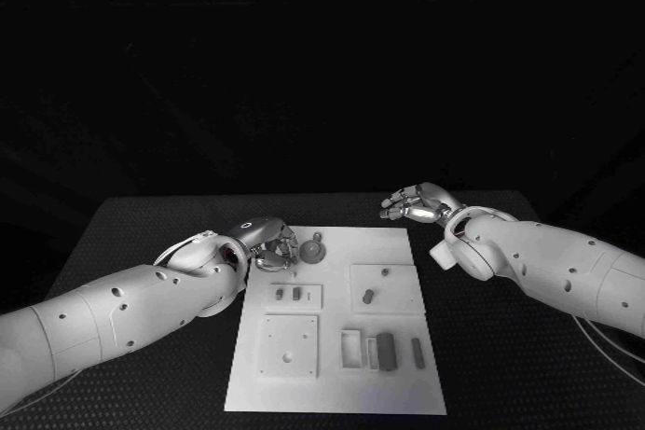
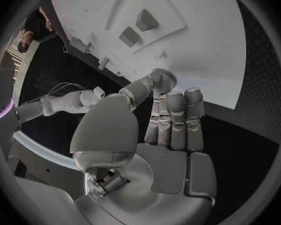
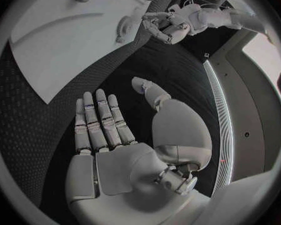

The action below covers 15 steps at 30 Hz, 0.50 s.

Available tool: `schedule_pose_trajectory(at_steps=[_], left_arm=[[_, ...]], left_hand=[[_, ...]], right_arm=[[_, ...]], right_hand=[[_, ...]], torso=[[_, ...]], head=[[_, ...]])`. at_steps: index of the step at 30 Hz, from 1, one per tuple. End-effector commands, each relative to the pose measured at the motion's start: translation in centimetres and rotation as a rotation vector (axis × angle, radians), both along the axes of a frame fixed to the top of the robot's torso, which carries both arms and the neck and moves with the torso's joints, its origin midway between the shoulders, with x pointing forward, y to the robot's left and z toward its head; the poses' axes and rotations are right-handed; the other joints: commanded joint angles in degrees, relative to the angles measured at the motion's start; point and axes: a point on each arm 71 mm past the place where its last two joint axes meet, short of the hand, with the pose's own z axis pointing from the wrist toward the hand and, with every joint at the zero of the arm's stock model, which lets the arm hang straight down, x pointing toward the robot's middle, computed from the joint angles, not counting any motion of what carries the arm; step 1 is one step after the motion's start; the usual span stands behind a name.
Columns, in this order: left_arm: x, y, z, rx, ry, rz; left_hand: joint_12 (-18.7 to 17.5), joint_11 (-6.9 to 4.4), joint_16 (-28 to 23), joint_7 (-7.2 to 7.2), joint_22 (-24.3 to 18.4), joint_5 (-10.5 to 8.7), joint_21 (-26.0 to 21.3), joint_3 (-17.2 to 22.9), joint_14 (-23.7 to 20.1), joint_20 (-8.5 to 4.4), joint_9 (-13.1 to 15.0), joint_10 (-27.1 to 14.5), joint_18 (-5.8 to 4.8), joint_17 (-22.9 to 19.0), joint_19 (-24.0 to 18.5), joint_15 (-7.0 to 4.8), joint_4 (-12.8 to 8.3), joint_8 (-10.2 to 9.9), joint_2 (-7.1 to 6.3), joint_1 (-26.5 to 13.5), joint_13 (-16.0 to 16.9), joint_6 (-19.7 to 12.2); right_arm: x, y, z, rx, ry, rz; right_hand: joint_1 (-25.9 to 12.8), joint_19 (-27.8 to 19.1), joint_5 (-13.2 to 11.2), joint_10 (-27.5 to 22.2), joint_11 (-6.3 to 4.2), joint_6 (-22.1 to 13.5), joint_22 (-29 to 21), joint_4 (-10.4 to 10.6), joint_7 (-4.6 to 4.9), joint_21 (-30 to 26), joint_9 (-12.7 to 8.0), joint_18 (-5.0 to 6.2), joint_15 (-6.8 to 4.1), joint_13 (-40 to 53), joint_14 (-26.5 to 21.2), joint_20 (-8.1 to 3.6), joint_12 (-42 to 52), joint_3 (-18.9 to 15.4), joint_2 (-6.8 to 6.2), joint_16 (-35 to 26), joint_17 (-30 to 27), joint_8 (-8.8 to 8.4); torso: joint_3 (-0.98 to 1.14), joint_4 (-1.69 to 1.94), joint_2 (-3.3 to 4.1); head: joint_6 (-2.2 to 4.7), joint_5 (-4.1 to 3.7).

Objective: Assemble the parts on the task board

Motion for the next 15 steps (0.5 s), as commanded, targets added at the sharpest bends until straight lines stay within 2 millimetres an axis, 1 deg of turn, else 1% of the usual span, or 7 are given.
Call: schedule_pose_trajectory(at_steps=[1,8,15], left_arm=[[-0.09,0.2,-0.07,-0.006,0.027,-0.001],[-0.21,0.55,-0.19,-0.004,0.046,0.002],[-0.33,0.9,-0.23,-0.004,0.057,0.008]], left_hand=[[-0.12,-0.1,0.35,0.15,1.02,0.11,0.31,0.39,0.24,-1.59,0.25,0.15,1.97,0.01,0.5,-0.19,0.12,0.12,0.34,-0.04,0.06,0.64],[-0.14,-0.1,0.35,0.16,1.01,0.07,0.32,0.4,0.25,-1.6,0.26,0.16,1.96,0.01,0.52,-0.2,0.13,0.11,0.35,-0.07,0.07,0.63],[-0.15,-0.11,0.34,0.16,1.01,0.04,0.33,0.41,0.25,-1.61,0.26,0.16,1.96,0.0,0.53,-0.2,0.14,0.11,0.35,-0.1,0.07,0.62]], right_arm=[[-0.02,0.02,0.05,0.001,-0.006,0.006],[-0.04,-0.02,0.05,0.001,-0.006,0.006],[-0.05,-0.07,0.06,0.0,-0.006,0.006]], right_hand=[[-0.38,-0.4,0.17,0.03,0.22,-0.46,0.09,0.05,0.35,-0.21,-0.08,-0.41,0.07,0.01,-0.39,-0.07,-0.34,0.14,0.17,0.25,-0.06,0.37],[-0.38,-0.4,0.17,0.03,0.22,-0.47,0.09,0.05,0.35,-0.21,-0.09,-0.41,0.07,0.01,-0.39,-0.07,-0.35,0.14,0.17,0.27,-0.07,0.37],[-0.37,-0.4,0.17,0.04,0.22,-0.47,0.09,0.04,0.35,-0.21,-0.1,-0.41,0.07,0.01,-0.4,-0.07,-0.35,0.15,0.18,0.27,-0.08,0.38]], torso=[[0.09,-0.06,0.0],[0.16,-0.05,0.0],[0.16,-0.08,-0.01]], head=[[-0.15,0.08],[-0.26,0.07],[-0.41,0.15]])
